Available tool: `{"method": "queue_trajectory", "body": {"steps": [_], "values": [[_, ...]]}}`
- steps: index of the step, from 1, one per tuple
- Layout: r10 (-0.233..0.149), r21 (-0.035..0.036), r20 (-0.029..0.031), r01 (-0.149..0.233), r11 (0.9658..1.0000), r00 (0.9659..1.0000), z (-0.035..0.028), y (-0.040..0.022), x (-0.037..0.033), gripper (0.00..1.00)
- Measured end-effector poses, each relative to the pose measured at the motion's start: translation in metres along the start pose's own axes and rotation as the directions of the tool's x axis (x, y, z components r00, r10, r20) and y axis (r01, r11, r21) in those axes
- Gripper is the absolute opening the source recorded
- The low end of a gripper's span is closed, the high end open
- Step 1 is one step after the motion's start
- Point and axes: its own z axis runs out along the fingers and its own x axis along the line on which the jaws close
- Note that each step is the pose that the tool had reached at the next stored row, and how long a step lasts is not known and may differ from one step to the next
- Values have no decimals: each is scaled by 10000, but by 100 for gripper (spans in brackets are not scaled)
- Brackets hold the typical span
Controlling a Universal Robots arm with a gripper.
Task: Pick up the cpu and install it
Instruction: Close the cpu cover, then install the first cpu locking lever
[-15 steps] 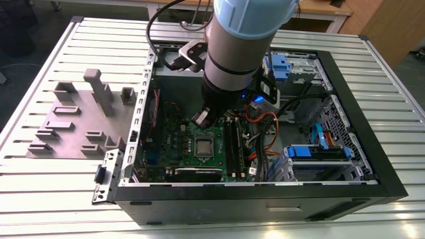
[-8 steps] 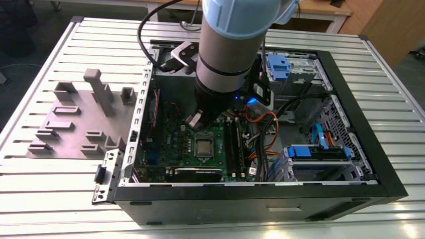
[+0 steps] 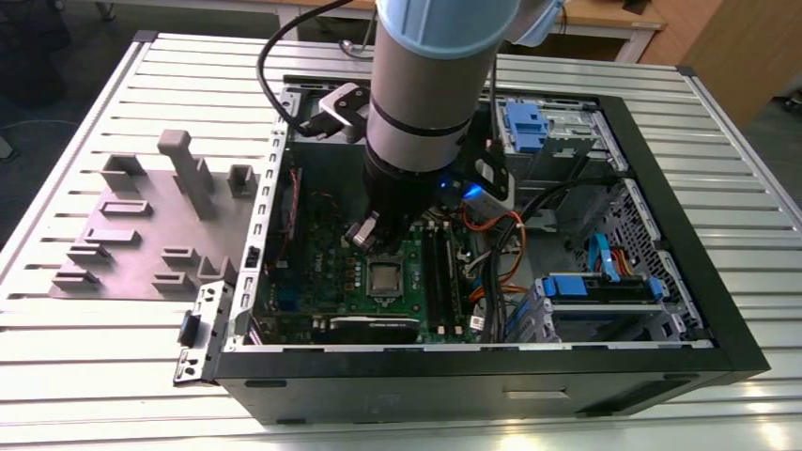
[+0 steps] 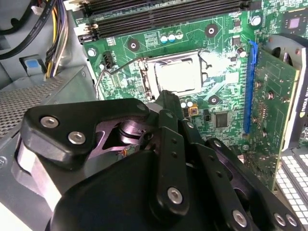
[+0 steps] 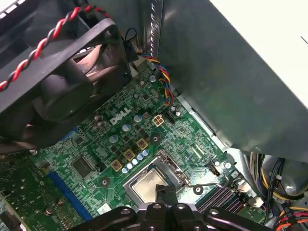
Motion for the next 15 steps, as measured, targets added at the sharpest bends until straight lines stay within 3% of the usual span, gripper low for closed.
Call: {"method": "queue_trajectory", "body": {"steps": [12,15], "values": [[2,1,-1,-2,10000,10000,2,31,27,11],[-2,-8,39,2,10000,10000,-5,26,23,11]]}}
